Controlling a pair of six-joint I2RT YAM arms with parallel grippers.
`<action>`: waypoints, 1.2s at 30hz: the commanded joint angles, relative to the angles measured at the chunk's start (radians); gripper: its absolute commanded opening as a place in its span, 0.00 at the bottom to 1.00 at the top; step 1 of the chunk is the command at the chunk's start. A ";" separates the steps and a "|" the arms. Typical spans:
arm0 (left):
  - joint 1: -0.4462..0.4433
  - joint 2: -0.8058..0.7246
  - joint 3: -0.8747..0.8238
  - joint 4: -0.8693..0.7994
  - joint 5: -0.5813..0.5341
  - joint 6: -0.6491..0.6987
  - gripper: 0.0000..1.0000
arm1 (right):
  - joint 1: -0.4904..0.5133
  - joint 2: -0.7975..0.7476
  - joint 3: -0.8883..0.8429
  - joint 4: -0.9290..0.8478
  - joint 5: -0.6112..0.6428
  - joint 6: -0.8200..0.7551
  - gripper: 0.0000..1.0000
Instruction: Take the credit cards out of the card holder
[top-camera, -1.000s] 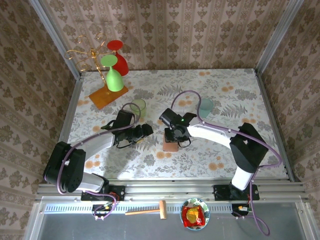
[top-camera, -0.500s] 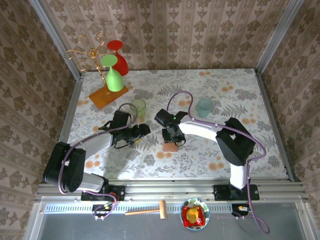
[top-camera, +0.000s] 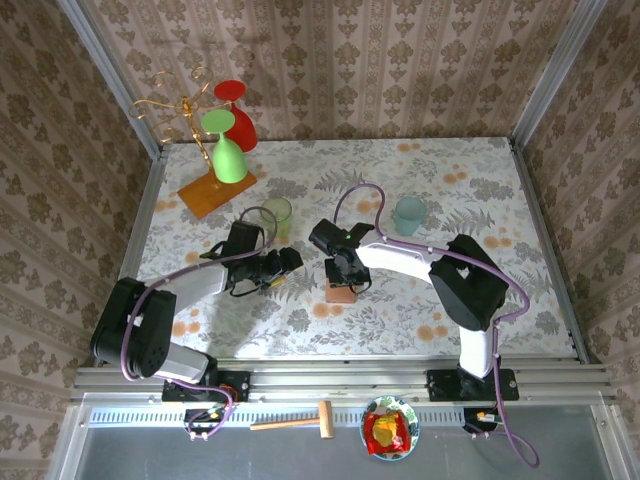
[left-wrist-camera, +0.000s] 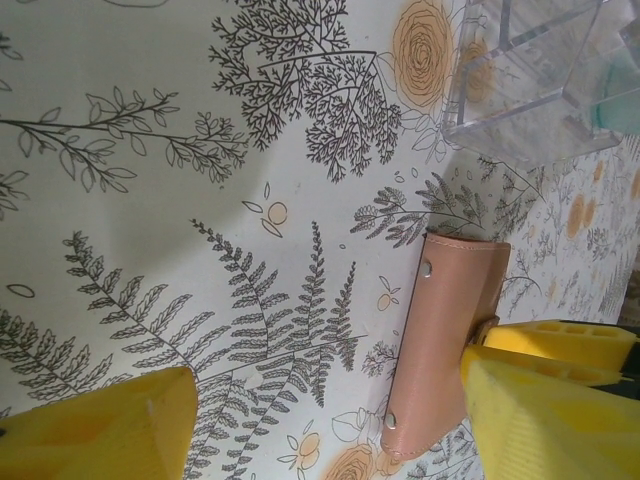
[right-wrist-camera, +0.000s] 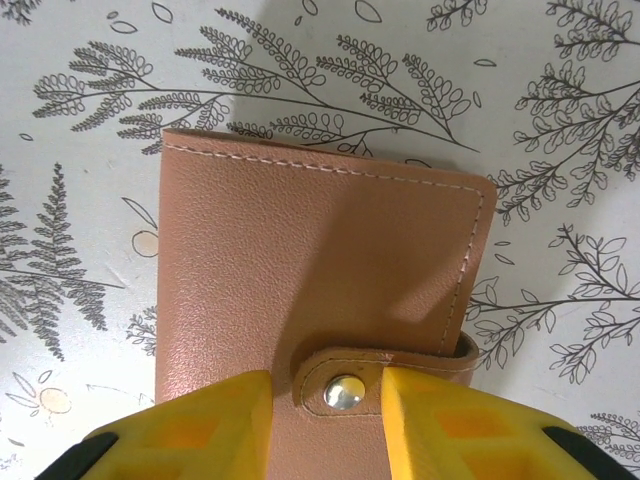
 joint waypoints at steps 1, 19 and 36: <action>0.010 0.007 0.002 0.014 0.020 0.013 0.72 | -0.004 0.040 0.011 -0.008 -0.005 0.020 0.36; 0.005 0.000 0.005 0.008 0.027 0.013 0.72 | -0.025 0.061 -0.058 0.068 -0.066 0.028 0.23; -0.172 0.037 0.090 0.049 0.016 -0.062 0.72 | -0.036 -0.061 -0.164 0.222 -0.126 0.043 0.10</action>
